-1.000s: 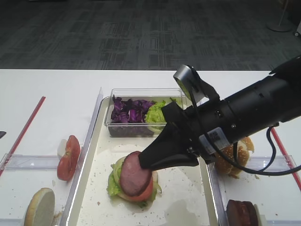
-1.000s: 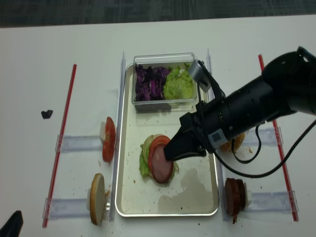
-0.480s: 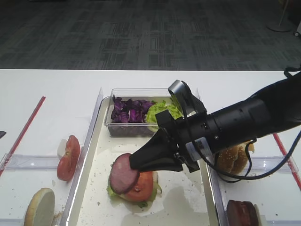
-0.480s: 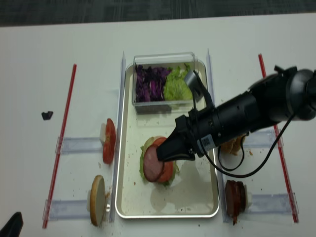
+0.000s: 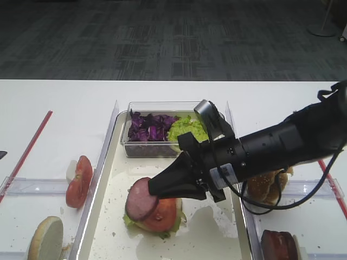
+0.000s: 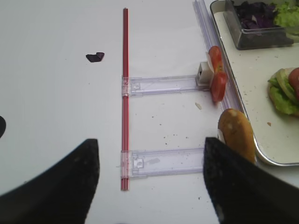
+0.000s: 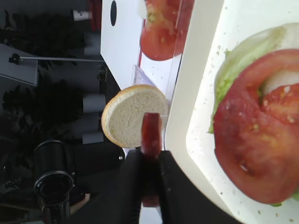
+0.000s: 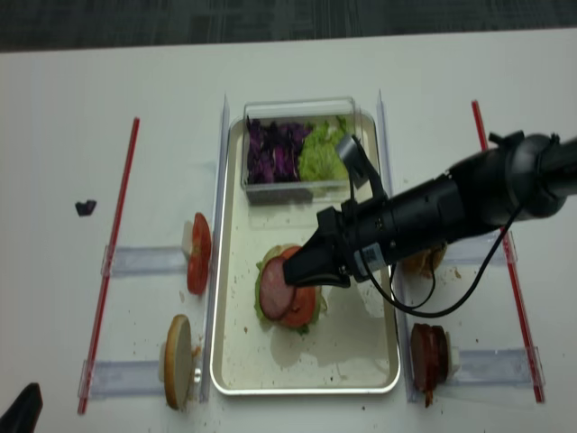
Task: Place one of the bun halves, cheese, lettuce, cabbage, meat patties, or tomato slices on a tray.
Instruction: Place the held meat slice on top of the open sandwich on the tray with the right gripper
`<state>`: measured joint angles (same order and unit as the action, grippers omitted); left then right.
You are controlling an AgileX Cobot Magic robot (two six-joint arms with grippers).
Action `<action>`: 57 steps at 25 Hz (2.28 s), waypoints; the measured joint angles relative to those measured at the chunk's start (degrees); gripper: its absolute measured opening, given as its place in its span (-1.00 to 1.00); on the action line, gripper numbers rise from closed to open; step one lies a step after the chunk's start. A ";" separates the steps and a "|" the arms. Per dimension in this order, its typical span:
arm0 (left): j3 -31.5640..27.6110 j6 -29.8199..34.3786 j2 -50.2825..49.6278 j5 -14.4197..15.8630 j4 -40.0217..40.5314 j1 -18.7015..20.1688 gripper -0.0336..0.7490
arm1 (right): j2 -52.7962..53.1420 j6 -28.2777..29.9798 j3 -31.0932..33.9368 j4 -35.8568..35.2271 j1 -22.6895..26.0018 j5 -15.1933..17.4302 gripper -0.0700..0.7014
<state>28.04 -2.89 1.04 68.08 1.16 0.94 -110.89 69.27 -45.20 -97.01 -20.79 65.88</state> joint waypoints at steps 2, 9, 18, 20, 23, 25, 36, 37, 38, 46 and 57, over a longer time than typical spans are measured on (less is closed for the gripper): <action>0.00 0.00 0.00 0.00 0.00 0.00 0.21 | -0.82 0.54 0.00 -0.70 0.00 -0.12 -0.50; 0.00 0.00 0.00 0.00 0.00 0.00 0.21 | -1.70 1.90 0.00 -2.95 1.45 -0.12 -0.50; 0.00 0.00 0.00 0.00 0.00 0.00 0.21 | -1.93 1.72 0.00 -2.26 3.41 -0.12 -0.50; 0.00 0.00 0.00 0.00 0.00 0.00 0.21 | -2.17 1.57 0.00 -2.46 3.41 -0.12 -0.51; 0.00 0.00 0.00 0.00 0.00 0.00 0.21 | -2.25 1.57 0.00 -2.46 3.41 -0.12 -0.51; 0.00 0.00 0.00 0.00 0.00 0.00 0.21 | -2.25 1.57 0.00 -2.46 3.41 -0.12 -0.51; 0.00 0.00 0.00 0.00 0.00 0.00 0.21 | -4.66 -1.74 -3.46 -0.85 3.41 -0.12 -0.51; 0.00 0.00 0.00 0.00 0.00 0.00 0.21 | -4.93 -2.02 -3.46 -0.26 3.41 -0.12 -0.51; 0.00 0.00 0.00 0.00 0.00 0.00 0.21 | -5.06 -2.15 -3.46 0.02 3.41 -0.12 -0.51; 0.00 0.00 0.00 0.00 0.00 0.00 0.21 | -5.10 -3.44 -3.46 1.60 3.41 -0.12 -0.51; 0.00 0.00 0.00 0.00 0.00 0.00 0.21 | -5.10 -3.77 -3.50 1.55 3.41 -0.12 -0.51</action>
<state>28.04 -2.89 1.04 68.08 1.16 0.94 -115.99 65.50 -48.70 -95.47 -17.38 65.76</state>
